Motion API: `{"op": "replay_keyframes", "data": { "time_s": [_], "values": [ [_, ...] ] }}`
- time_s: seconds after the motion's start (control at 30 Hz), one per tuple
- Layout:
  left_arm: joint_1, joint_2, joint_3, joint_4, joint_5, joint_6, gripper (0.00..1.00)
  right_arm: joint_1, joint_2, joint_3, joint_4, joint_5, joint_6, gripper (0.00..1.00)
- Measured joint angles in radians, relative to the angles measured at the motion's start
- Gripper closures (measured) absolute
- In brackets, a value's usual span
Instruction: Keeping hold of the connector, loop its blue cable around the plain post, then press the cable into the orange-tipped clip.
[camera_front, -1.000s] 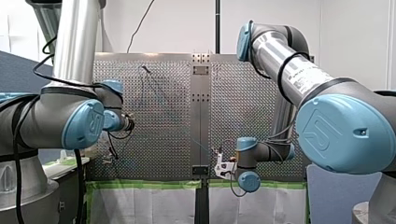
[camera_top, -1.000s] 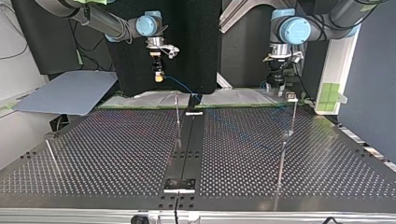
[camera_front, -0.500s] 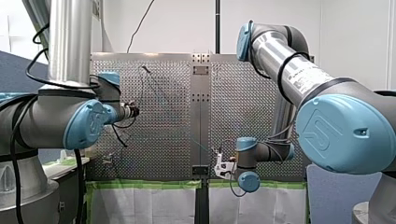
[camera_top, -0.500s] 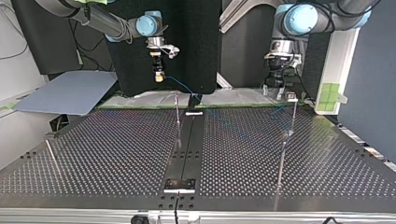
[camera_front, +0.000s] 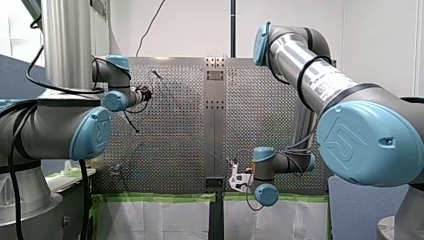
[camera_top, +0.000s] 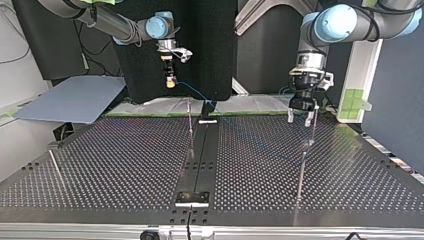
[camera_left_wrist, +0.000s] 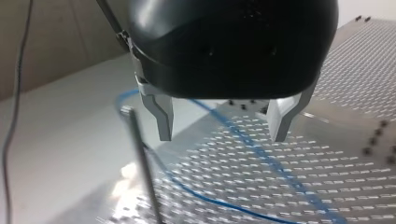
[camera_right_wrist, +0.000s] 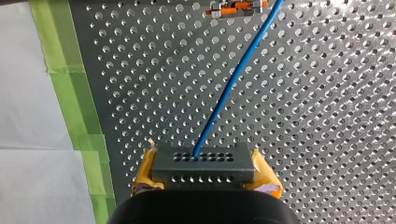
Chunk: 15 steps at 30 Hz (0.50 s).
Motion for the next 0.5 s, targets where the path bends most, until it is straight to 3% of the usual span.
{"op": "replay_keyframes", "data": {
  "time_s": [0.5],
  "values": [
    [-0.003,0.152,0.120,-0.152,-0.151,0.152,0.00,0.000,0.000,0.000,0.005,-0.001,0.000,1.00]
  ]
}}
